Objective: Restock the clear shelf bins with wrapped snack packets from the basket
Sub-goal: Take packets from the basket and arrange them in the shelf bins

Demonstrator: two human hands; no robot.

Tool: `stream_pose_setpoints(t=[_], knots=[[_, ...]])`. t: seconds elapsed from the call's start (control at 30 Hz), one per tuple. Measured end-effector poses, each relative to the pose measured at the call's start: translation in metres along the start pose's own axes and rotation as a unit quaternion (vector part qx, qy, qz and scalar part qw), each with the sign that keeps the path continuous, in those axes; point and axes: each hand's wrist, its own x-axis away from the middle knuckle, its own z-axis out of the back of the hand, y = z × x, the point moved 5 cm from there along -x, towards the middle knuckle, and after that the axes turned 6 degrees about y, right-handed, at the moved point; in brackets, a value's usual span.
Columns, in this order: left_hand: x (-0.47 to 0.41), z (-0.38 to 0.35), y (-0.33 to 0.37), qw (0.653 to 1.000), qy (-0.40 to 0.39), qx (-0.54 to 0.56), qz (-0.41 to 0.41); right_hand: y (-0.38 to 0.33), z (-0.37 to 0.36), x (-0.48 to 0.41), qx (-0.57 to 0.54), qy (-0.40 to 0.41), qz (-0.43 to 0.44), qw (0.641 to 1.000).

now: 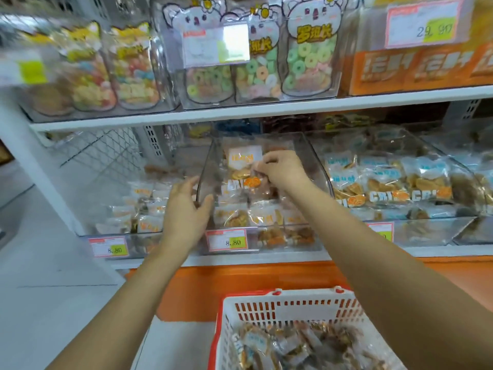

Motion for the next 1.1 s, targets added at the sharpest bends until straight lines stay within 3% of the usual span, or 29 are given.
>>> stream_pose_setpoints(t=[0.1, 0.23, 0.43, 0.53, 0.63, 0.77, 0.87, 0.93, 1.0, 1.1], knots=[[-0.011, -0.005, -0.01, 0.999, -0.017, -0.034, -0.02, 0.009, -0.032, -0.043, 0.018, 0.032, -0.053, 0.998], [-0.017, -0.015, -0.024, 0.998, -0.061, -0.012, 0.022, 0.018, -0.067, -0.074, -0.055, 0.046, -0.083, 0.994], [-0.017, -0.015, -0.026, 0.997, -0.07, -0.009, -0.02, 0.03, -0.095, -0.094, 0.142, 0.092, -0.044, 0.985], [-0.009, -0.012, -0.026, 0.995, -0.089, -0.011, -0.047, 0.035, -0.095, -0.088, 0.039, 0.103, -0.064, 0.992], [0.012, -0.004, -0.023, 0.995, -0.077, 0.021, -0.061, 0.017, -0.081, -0.065, 0.034, 0.105, -0.054, 0.992], [0.049, 0.008, -0.022, 0.996, -0.034, 0.035, -0.075, -0.014, -0.059, 0.021, 0.073, 0.053, 0.079, 0.993], [0.076, 0.014, -0.032, 0.993, -0.017, 0.012, -0.113, 0.002, -0.053, 0.104, 0.103, -0.005, 0.161, 0.982], [0.097, 0.009, -0.043, 0.992, -0.069, 0.01, -0.104, 0.035, -0.057, 0.147, 0.151, -0.04, 0.169, 0.973], [0.125, -0.006, -0.062, 0.982, -0.18, -0.031, -0.055, 0.078, -0.069, 0.174, 0.21, -0.083, 0.147, 0.963], [0.173, -0.029, -0.096, 0.932, -0.346, -0.108, -0.014, 0.16, -0.086, 0.193, 0.246, -0.146, -0.027, 0.958]])
